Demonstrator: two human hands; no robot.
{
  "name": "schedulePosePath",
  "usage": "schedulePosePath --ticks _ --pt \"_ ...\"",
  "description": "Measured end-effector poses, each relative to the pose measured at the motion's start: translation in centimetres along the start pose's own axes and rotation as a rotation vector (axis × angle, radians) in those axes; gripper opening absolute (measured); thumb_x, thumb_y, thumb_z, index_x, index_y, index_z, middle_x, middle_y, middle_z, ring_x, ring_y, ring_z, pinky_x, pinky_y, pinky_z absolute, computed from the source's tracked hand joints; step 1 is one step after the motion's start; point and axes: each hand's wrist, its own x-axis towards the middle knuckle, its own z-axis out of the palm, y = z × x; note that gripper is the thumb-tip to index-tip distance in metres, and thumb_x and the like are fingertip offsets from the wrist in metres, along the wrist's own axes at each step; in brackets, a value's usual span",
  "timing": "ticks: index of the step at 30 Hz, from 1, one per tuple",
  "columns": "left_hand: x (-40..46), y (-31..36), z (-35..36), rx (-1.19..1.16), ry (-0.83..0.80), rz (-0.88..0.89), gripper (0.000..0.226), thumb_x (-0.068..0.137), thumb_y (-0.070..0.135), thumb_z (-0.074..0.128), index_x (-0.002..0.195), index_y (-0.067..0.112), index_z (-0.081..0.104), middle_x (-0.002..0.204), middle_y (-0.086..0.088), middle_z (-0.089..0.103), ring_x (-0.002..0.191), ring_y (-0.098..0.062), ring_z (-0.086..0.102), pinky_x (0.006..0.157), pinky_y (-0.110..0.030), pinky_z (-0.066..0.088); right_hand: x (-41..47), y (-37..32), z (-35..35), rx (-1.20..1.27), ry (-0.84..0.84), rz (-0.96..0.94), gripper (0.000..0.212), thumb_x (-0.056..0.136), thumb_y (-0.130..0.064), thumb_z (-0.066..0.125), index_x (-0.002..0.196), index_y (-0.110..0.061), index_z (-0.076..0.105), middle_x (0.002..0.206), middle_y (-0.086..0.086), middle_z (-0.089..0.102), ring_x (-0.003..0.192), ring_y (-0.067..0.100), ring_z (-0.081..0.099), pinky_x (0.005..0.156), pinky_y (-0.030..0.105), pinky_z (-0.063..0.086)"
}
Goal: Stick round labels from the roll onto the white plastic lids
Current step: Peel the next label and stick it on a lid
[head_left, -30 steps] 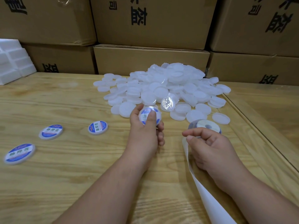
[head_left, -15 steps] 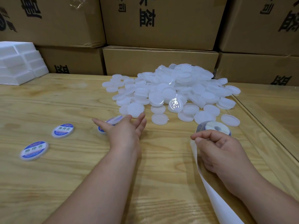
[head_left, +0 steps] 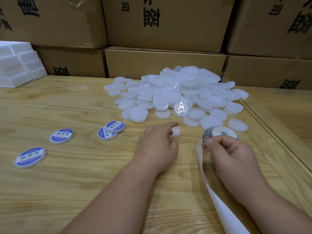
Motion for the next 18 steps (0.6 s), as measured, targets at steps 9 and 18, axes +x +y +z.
schedulePosePath --ticks 9,18 --pt "0.15 -0.18 0.31 0.095 -0.039 0.026 0.054 0.093 0.047 0.057 0.145 0.049 0.042 0.147 0.018 0.048 0.139 -0.012 0.029 0.115 -0.034 0.021 0.12 -0.35 -0.11 -0.206 0.057 0.005 0.037 0.084 -0.053 0.067 0.067 -0.020 0.064 0.051 0.011 0.052 0.041 0.012 0.042 0.042 0.022 0.036" --pt "-0.40 0.36 0.61 0.052 -0.121 0.210 0.068 0.082 0.061 0.067 0.145 0.051 0.041 0.138 0.026 0.053 0.135 -0.004 0.033 0.112 -0.027 0.019 0.22 -0.45 0.07 -0.260 0.012 0.005 0.039 0.078 -0.058 0.071 0.068 -0.020 0.067 0.052 0.000 0.063 0.041 0.004 0.048 0.043 0.014 0.037"
